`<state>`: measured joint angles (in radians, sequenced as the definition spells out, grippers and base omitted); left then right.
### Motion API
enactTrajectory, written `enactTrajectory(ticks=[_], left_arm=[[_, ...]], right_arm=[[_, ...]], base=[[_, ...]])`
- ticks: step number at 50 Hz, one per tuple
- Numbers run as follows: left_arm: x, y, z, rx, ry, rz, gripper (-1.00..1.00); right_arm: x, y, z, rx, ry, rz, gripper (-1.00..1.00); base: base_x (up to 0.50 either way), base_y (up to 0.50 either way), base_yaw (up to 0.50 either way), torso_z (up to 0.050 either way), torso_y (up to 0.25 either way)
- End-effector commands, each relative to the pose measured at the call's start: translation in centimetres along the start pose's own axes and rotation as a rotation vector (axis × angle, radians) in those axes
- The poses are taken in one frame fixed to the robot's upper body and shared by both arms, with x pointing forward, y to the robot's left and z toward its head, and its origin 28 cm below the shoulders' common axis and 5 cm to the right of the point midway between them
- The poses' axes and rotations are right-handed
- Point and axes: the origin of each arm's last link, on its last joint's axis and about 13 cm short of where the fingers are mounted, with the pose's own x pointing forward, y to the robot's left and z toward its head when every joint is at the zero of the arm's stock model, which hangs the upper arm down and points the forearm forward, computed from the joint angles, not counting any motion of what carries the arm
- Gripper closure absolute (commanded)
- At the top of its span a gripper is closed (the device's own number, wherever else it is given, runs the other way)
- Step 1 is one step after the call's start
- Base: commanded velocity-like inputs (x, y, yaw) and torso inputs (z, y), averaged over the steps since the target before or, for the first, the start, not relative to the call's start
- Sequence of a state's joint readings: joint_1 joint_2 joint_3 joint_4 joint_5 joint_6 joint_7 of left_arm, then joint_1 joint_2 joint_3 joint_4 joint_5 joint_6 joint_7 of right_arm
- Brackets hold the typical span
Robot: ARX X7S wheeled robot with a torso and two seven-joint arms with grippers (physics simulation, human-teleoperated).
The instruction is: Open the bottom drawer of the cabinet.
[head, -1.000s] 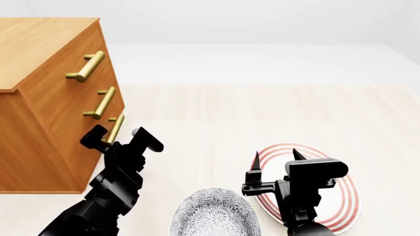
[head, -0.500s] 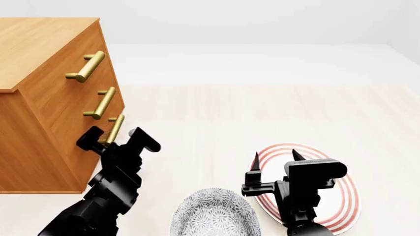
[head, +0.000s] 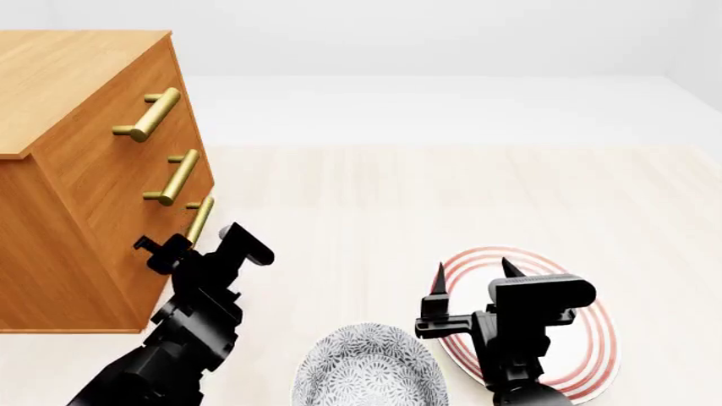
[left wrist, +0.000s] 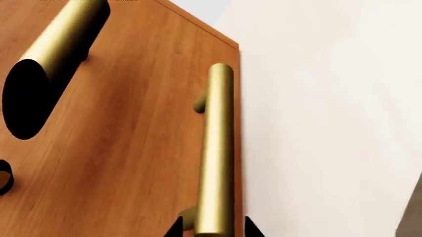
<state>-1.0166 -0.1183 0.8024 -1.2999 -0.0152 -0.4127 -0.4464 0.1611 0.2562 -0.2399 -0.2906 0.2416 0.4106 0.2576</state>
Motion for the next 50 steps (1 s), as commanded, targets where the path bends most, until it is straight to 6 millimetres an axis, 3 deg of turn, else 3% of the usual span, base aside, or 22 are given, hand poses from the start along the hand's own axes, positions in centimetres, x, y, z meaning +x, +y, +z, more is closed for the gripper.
enactTrajectory(ticks=[1,9,21,50], left_arm=[[0.1,0.2,-0.5,0.025,0.011,0.015,1.00],[0.1,0.1,-0.2,0.032,-0.002,0.014,1.00],[-0.6,-0.6,2.0,0.020,-0.061,-0.019,1.00],[-2.1,-2.4,4.0,0.095,-0.125,-0.037,1.00]], right_arm=[[0.0,0.0,0.2,-0.001,-0.002,0.003,-1.00],[0.1,0.1,0.2,-0.003,-0.003,0.004,-1.00],[0.0,0.0,0.1,0.001,-0.003,0.000,-1.00],[0.0,-0.1,0.0,0.006,-0.004,0.001,-1.00]], base=[[0.00,0.00,0.00,0.000,0.000],[0.00,0.00,0.00,0.000,0.000],[0.00,0.00,0.00,0.000,0.000],[0.00,0.00,0.00,0.000,0.000]])
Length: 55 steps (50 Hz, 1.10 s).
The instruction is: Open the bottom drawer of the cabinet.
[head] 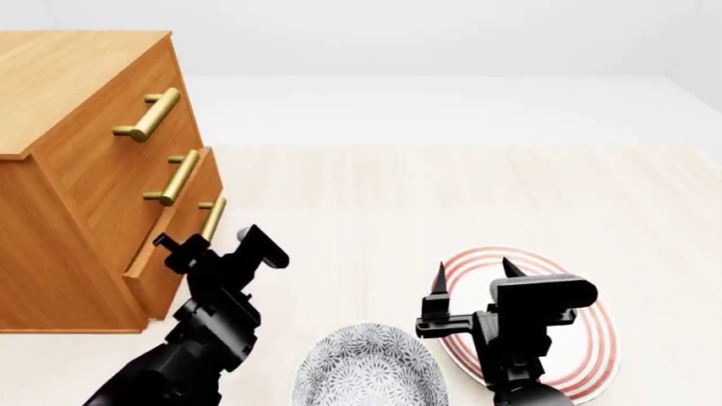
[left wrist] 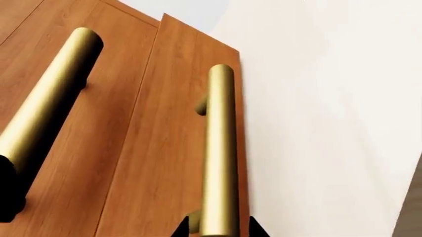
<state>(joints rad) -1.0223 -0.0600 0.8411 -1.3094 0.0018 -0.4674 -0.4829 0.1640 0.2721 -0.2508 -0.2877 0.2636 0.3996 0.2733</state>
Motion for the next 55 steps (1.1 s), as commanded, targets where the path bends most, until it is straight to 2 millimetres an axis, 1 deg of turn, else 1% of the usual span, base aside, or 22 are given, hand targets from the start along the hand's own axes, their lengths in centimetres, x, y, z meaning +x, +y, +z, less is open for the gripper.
enactTrajectory(ticks=[1,16,32,55], left_arm=[[-1.3,-1.1,2.9,0.034,-0.121,-0.055,1.00],[-2.0,-2.1,3.3,0.046,-0.150,-0.073,1.00],[-2.4,-2.2,4.0,0.038,-0.169,-0.088,1.00],[-4.0,-2.6,4.7,0.054,-0.232,-0.115,1.00]], right_arm=[[0.0,0.0,0.1,0.001,-0.001,0.000,-1.00],[0.0,-0.1,-0.1,0.002,0.000,-0.002,-1.00],[0.0,-0.1,-0.2,0.003,0.003,-0.002,-1.00],[0.1,-0.1,-0.1,0.004,0.003,-0.003,-1.00]], base=[[0.00,0.00,-0.01,0.000,0.000],[0.00,0.00,0.00,0.000,0.000],[0.00,0.00,0.00,0.000,0.000],[0.00,0.00,0.00,0.000,0.000]])
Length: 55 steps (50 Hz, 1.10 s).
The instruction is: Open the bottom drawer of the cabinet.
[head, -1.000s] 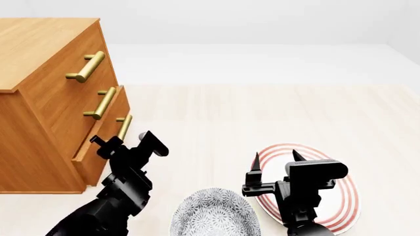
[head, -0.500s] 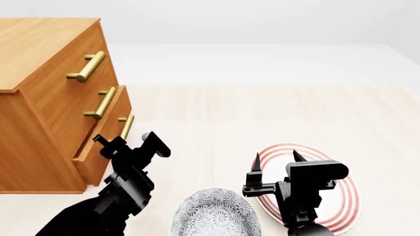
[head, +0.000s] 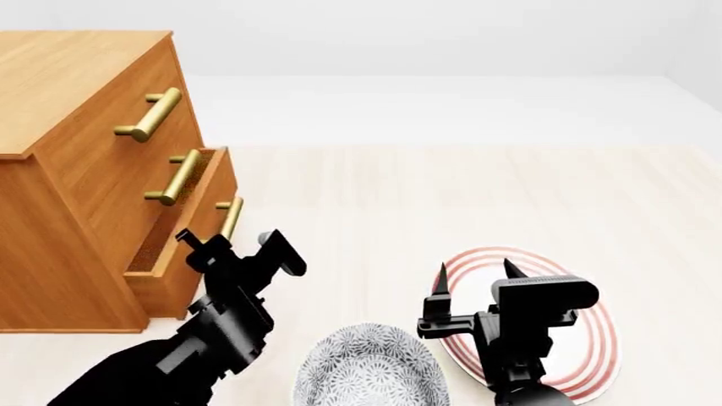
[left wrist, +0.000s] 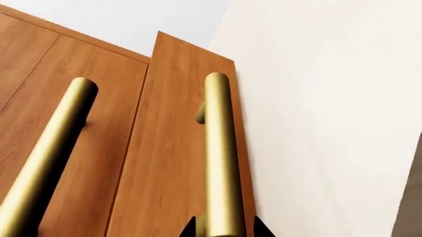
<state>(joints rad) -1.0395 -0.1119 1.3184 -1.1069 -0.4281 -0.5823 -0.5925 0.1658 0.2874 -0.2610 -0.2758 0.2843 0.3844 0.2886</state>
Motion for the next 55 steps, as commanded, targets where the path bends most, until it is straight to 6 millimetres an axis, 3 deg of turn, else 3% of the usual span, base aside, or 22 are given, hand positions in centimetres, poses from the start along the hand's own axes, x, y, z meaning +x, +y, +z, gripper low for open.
enactTrajectory(ticks=[1,55], left_arm=[[-2.5,-1.6,3.8,-0.033,-0.171,-0.092,1.00],[-4.1,-2.3,5.7,-0.032,-0.230,-0.130,1.00]], right_arm=[[0.0,0.0,0.0,0.001,0.000,0.000,-1.00],[0.0,-0.1,-0.3,0.006,0.004,-0.003,-1.00]], base=[[0.00,0.00,0.00,0.000,0.000],[0.00,0.00,0.00,0.000,0.001]])
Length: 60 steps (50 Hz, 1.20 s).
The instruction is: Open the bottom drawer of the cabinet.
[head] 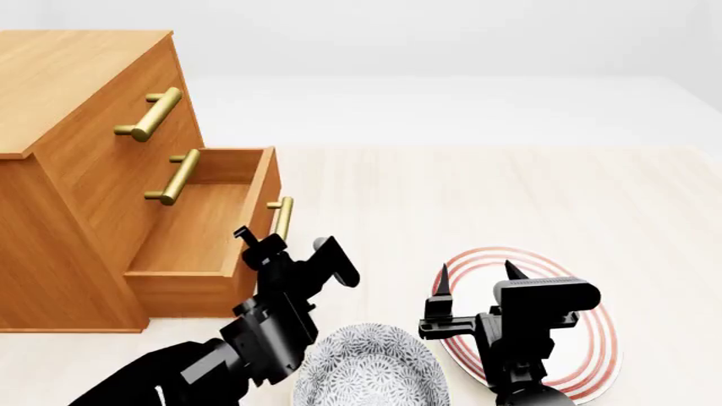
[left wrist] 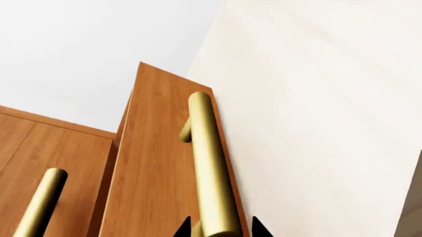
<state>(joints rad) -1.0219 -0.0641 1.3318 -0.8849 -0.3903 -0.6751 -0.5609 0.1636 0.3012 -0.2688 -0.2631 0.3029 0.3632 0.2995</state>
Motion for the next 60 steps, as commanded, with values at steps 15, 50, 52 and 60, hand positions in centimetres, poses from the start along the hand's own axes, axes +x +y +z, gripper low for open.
enactTrajectory(ticks=[15,50,52,60], left_arm=[[-1.1,-0.5,1.8,-0.041,-0.092,-0.019,-1.00],[-3.2,15.1,6.7,-0.702,-0.196,-0.015,-1.00],[-2.9,15.7,6.8,-0.765,-0.171,-0.033,-1.00],[-1.8,16.3,6.9,-0.876,-0.087,-0.134,-1.00]], right_arm=[[0.0,0.0,-0.1,0.001,0.004,-0.001,-1.00],[0.1,0.0,-0.2,0.002,0.005,0.001,-1.00],[0.1,0.1,-0.2,0.003,0.006,0.003,-1.00],[0.1,0.0,-0.1,0.001,0.007,0.002,-1.00]], base=[[0.00,0.00,0.00,0.000,0.001],[0.00,0.00,0.00,0.000,0.000],[0.00,0.00,0.00,0.000,0.000],[0.00,0.00,0.00,0.000,0.000]])
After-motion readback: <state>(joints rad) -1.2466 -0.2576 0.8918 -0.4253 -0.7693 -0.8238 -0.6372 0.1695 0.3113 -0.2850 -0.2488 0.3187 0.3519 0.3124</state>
